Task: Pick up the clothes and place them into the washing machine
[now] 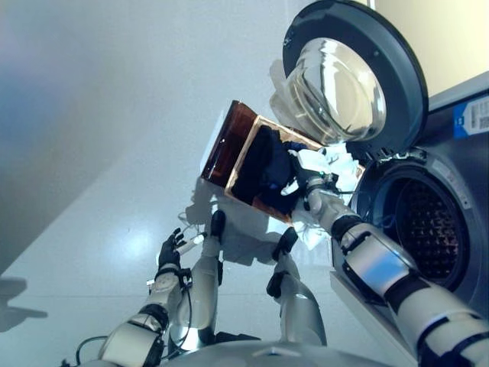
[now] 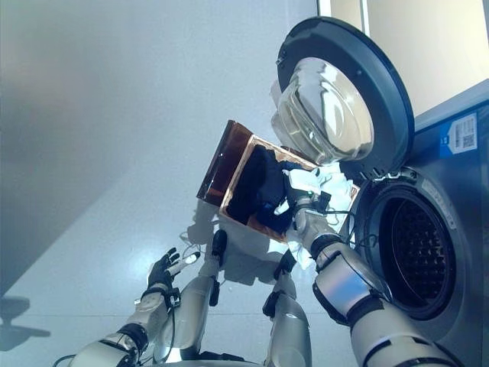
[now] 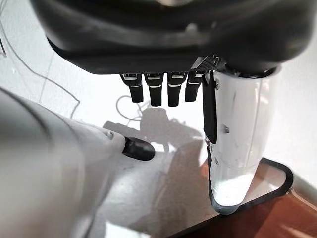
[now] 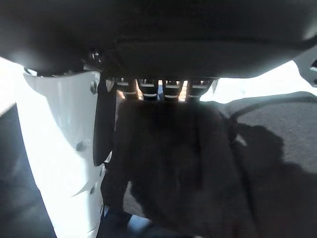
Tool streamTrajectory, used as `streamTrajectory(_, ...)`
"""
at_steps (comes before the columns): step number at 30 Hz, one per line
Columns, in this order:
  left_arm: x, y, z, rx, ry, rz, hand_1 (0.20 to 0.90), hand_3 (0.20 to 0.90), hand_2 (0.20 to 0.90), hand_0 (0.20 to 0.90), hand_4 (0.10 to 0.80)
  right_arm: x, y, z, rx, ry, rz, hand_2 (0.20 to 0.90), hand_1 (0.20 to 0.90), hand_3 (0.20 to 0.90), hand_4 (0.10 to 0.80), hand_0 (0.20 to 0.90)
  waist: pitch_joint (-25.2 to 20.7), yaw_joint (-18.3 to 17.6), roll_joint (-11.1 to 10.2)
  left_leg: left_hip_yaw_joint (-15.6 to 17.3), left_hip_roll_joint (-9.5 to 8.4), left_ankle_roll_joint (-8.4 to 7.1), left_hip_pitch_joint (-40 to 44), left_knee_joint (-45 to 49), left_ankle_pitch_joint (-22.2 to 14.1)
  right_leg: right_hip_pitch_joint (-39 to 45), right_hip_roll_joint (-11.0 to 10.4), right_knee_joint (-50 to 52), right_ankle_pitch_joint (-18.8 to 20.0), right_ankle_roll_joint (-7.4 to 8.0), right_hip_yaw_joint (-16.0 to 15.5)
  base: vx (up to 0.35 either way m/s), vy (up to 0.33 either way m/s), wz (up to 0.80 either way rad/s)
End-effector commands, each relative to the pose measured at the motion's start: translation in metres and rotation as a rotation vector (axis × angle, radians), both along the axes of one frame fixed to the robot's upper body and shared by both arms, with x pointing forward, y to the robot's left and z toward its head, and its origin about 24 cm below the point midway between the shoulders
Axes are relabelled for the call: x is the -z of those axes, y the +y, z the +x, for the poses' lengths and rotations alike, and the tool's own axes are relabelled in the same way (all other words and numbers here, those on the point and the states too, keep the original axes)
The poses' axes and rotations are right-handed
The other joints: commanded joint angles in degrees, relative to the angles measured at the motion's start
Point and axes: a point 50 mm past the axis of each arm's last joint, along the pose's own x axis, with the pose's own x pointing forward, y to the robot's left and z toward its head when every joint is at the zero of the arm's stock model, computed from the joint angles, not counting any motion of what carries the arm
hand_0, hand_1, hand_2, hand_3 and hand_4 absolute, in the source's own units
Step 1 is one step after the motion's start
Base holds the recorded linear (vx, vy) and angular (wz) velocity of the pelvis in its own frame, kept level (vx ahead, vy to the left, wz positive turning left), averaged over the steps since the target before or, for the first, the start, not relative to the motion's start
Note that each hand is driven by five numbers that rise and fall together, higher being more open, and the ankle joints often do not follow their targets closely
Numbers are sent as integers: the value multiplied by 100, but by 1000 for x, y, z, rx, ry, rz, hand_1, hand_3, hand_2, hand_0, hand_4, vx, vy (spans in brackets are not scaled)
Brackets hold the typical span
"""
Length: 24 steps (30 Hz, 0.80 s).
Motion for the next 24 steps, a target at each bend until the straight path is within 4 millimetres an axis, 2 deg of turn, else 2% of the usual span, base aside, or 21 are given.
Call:
streamTrajectory(1,-5,-1,2,-16,-63,-10,900,900,900,900,800,-55,-10,25,9,-160,-117,900,900,900,800,900,135,177,140,-297,-153,-192,-433,-352,367,-129,-301,744,-96,429,404,-69,8,2)
streamTrajectory(5,-17,-6,14,-14,-146,-49,900,900,900,900,800,-63,-15,27,13,-171,-172,900,900,900,800,900,268,168,126,-331,-130,-192,-602,-352,429,-287,-260,765,-52,432,387,-60,-5,-2)
streamTrajectory(8,-30,-10,24,5,-223,-70,900,900,900,900,800,-76,-20,31,22,-199,-195,900,900,900,800,900,377,150,114,-391,-114,-196,-797,-352,497,-472,-218,763,-5,436,385,-84,-7,2)
streamTrajectory(11,-33,-9,26,4,-238,-73,900,900,900,900,800,-79,-21,32,24,-205,-200,900,900,900,800,900,377,141,105,-417,-107,-199,-860,-352,511,-531,-207,749,16,434,397,-47,-5,1)
streamTrajectory(18,-40,-10,31,1,-276,-92,900,900,900,900,800,-97,-13,39,1,-242,-247,900,900,900,800,900,377,138,-36,-479,-24,-161,-1102,-352,560,-856,-66,719,64,400,529,-42,-4,-2)
streamTrajectory(24,-46,-11,34,-11,-307,-117,900,900,900,900,800,-100,-3,41,-22,-238,-261,900,900,900,800,900,377,136,-113,-436,7,-99,-1172,-153,493,-958,-11,783,14,350,566,-19,-3,-2)
